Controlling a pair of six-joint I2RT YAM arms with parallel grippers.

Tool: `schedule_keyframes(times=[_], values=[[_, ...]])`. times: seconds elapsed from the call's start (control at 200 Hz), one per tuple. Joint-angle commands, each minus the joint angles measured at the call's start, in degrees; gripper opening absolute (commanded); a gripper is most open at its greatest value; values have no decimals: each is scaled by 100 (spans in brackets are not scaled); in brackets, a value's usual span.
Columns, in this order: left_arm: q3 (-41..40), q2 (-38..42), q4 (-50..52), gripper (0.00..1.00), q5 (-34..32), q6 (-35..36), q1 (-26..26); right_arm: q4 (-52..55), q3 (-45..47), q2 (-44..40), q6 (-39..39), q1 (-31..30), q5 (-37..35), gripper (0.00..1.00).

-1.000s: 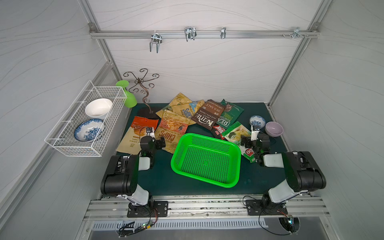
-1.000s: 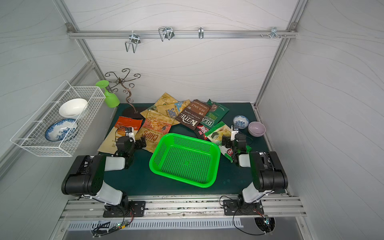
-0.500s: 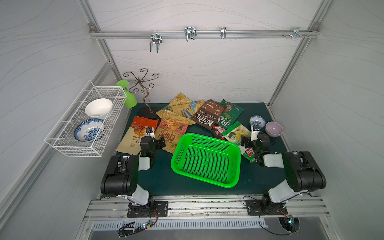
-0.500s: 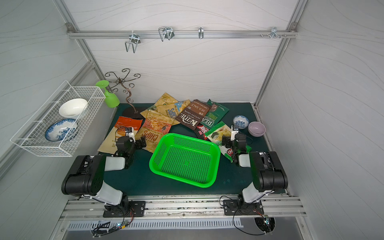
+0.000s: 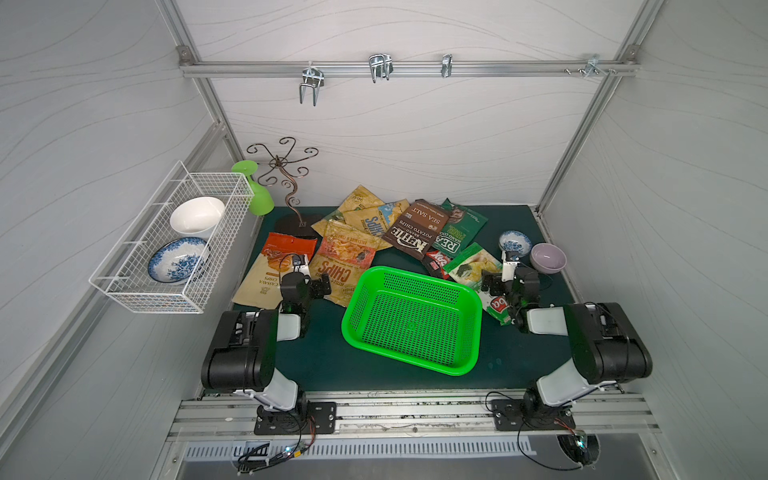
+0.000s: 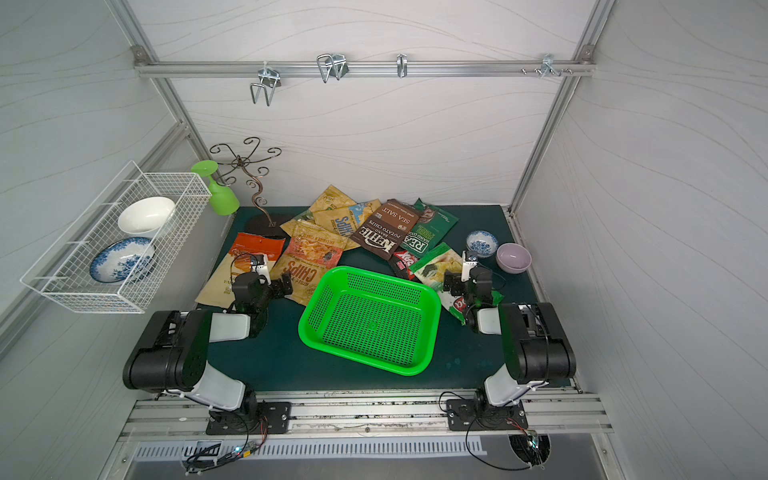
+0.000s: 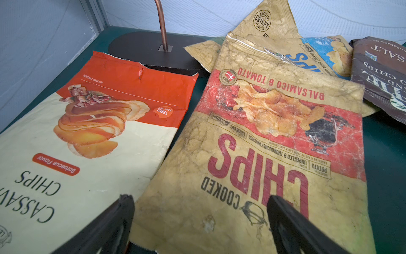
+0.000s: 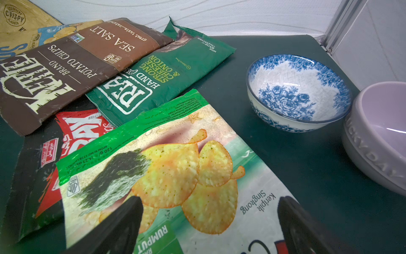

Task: Put the potato chips into the basket
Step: Pick up the potato chip from the center of the board.

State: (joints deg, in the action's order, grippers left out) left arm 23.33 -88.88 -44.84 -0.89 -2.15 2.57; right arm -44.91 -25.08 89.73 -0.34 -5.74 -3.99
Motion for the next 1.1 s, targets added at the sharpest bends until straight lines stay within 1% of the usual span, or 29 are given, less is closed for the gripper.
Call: schedule_keyframes(times=[0.0,0.25,0.29,0.33,0.37,0.405,0.47,0.5,0.52,0.585,0.63,0.66,0.72,0.74,0.755,0.775,0.825,0.871,0.976,1.096], values=[[101,7,-238,99,-39,29,-16,3,-47,1,51,21,23,99],[60,41,-301,99,-88,8,-18,-11,-29,-10,52,34,56,99],[32,130,-310,99,-134,-27,-9,-14,-46,-83,29,-4,-49,99],[22,313,-190,99,-129,-65,22,661,-252,-357,-101,-209,-300,99],[43,606,70,99,-58,-17,22,1799,-686,-706,-270,-526,-763,99],[126,936,545,99,75,53,20,2783,-1168,-902,-410,-820,-1291,99],[544,1592,2218,99,311,117,24,4010,-1827,-1155,-379,-1353,-2418,99],[720,1842,2873,99,383,147,25,4306,-1969,-1321,-334,-1542,-2684,99],[822,1996,3243,99,440,187,24,4463,-2014,-1446,-280,-1643,-2737,99],[1130,2457,4304,99,572,323,24,4870,-2048,-2014,136,-1772,-2533,99],[1338,2687,5046,99,639,453,23,5136,-2028,-2412,715,-1736,-2283,99],[1477,2828,5485,98,751,573,24,5319,-1999,-2680,1142,-1707,-2284,99],[1860,3008,6418,98,966,756,31,6132,-2060,-3107,2603,-1617,-2589,99],[1967,3049,6706,98,1041,825,32,6379,-2075,-3232,2989,-1558,-2596,99],[2086,3061,6953,98,1117,883,33,6458,-2059,-3309,3136,-1494,-2495,99],[2216,3070,7257,98,1220,953,32,6459,-2012,-3434,3196,-1388,-2281,99],[2533,3070,7921,98,1478,1085,29,6367,-1845,-3742,3288,-1128,-1459,99],[2739,3067,8474,98,1702,1160,33,6382,-1735,-3991,3442,-973,-1027,99],[3106,3083,9245,98,2047,1225,24,6825,-1671,-4405,3597,-858,-596,99],[3336,3112,9766,98,2516,1336,20,7799,-1752,-4400,3706,-824,-302,99]])
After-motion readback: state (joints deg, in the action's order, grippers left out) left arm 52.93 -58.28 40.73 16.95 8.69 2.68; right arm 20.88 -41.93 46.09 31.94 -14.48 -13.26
